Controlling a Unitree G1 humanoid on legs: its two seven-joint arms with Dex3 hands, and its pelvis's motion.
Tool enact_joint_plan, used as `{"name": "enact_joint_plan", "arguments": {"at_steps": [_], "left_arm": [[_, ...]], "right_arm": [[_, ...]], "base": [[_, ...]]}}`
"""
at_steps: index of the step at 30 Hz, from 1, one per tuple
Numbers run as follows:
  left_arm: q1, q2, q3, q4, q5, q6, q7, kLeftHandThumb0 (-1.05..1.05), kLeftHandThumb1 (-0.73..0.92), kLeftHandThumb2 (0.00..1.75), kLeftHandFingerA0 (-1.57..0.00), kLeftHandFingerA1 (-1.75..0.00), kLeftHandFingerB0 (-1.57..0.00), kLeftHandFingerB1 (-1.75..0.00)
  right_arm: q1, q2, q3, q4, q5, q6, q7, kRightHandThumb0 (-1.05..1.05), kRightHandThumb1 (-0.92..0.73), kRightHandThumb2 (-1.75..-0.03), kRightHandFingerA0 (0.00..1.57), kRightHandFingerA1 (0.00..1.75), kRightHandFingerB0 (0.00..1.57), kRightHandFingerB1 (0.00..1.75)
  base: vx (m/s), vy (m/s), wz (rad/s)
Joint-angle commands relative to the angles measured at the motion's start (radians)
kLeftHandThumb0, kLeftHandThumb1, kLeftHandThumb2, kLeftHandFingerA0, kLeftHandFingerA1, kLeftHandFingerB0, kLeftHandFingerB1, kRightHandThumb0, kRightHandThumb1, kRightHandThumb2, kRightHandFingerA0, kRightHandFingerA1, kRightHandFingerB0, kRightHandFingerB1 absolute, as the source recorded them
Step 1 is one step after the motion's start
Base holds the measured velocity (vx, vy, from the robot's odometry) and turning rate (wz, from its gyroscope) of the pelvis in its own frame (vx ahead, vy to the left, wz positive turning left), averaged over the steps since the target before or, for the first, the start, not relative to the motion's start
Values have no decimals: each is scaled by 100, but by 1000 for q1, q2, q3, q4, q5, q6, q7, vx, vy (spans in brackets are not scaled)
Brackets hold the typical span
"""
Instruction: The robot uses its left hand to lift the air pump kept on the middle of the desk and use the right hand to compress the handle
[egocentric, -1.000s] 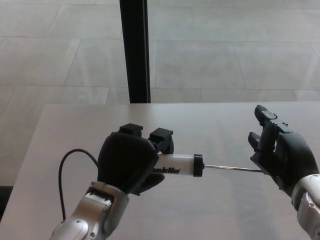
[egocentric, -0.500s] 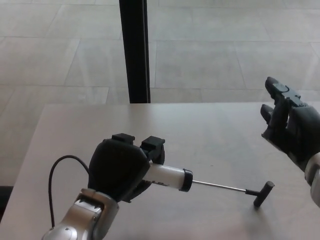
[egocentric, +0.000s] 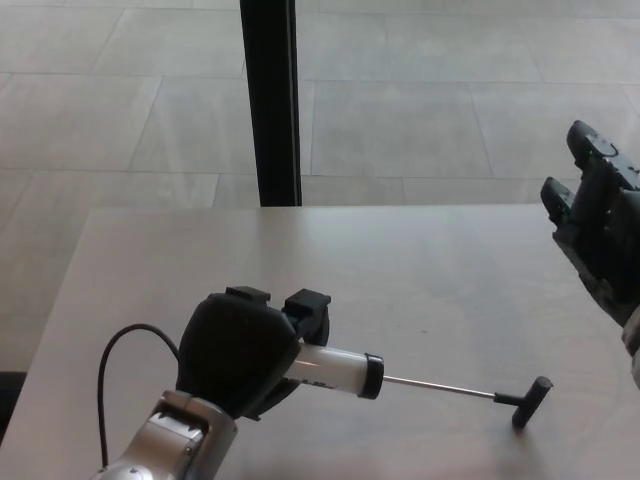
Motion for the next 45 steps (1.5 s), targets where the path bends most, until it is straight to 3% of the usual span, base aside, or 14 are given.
{"name": "enact_joint_plan", "arguments": {"at_steps": [1, 2, 3, 4, 5, 7, 8, 9, 10, 11, 12, 28, 31, 45], "left_arm": [[3, 7, 33, -37, -26, 34, -97, -9, 51, 113, -90, -175, -75, -144], [3, 9, 38, -36, -29, 28, -95, -8, 49, 115, -90, -175, -76, -143], [4, 9, 43, -32, -32, 15, -81, -6, 46, 118, -91, -175, -79, -145], [5, 8, 47, -35, -32, 28, -101, -8, 50, 114, -91, -175, -74, -149], [6, 5, 52, -37, -35, 30, -104, -7, 47, 116, -93, -175, -77, -147], [9, 1, 60, -37, -40, 21, -95, -7, 47, 116, -93, -175, -77, -147], [19, -14, 87, -37, -80, 1, -66, -6, 46, 123, -94, -175, -80, -151], [20, -31, 102, -33, -101, -8, -45, -9, 47, 121, -132, -150, -105, -130], [19, -74, 138, -27, -145, -27, -7, -7, 47, 122, -132, -151, -105, -130], [19, -82, 146, -31, -147, -22, -9, -4, 47, 129, -103, -175, -85, -149], [17, -97, 162, -35, -153, -18, -6, -2, 45, 133, -103, -175, -86, -150], [32, -257, 333, -55, -298, -13, -2, -6, 40, 142, -98, -175, -81, -169], [49, -249, 313, -55, -276, -17, -7, -3, 41, 138, -101, -175, -91, -159], [47, -186, 242, -24, -222, -38, 29, -7, 45, 134, -99, -175, -89, -155]], "right_arm": [[79, -26, -19, 10, 4, -35, 4, -92, -92, -95, 0, 0, 0, 0], [89, -30, -21, 11, 8, -37, 10, -92, -92, -93, 0, 0, 0, 0], [99, -34, -25, 8, 12, -35, 14, -103, -92, -130, 0, 20, 0, 0], [107, -38, -28, 12, 12, -34, 13, -94, -92, -101, 0, 0, 0, 0], [111, -39, -31, 13, 12, -35, 11, -100, -92, -129, 0, 20, 0, 1], [115, -39, -33, 12, 12, -37, 7, -100, -92, -129, 0, 20, 0, 1], [122, -40, -32, 23, 8, -48, 9, -94, -92, -88, 0, 0, 0, 3], [128, -44, -31, 25, 7, -50, 13, -101, -90, -129, 0, 20, 0, 1], [146, -50, -28, 24, 6, -56, 21, -91, -92, -98, 0, 0, 0, 4], [150, -48, -26, 25, 6, -56, 19, -90, -92, -97, 0, 0, 0, 7], [156, -45, -23, 28, 5, -56, 16, -95, -90, -130, 0, 22, 0, 6], [201, 18, 24, 29, 3, -71, -12, -103, -91, -132, 0, 15, 0, 0], [182, 10, 30, 29, 4, -49, -12, -103, -90, -131, 0, 15, 0, 0], [69, -131, 60, 32, -26, -20, 29, -104, -92, -133, 0, 13, 0, 0]], "base": [[0, 0, 0], [0, 0, 0], [0, 0, 0], [0, 0, 0], [0, 0, 0], [0, 0, 0], [0, 0, 0], [0, 0, 0], [0, 0, 0], [0, 0, 0], [0, 0, 0], [0, 0, 0], [0, 0, 0], [0, 0, 0]]}}
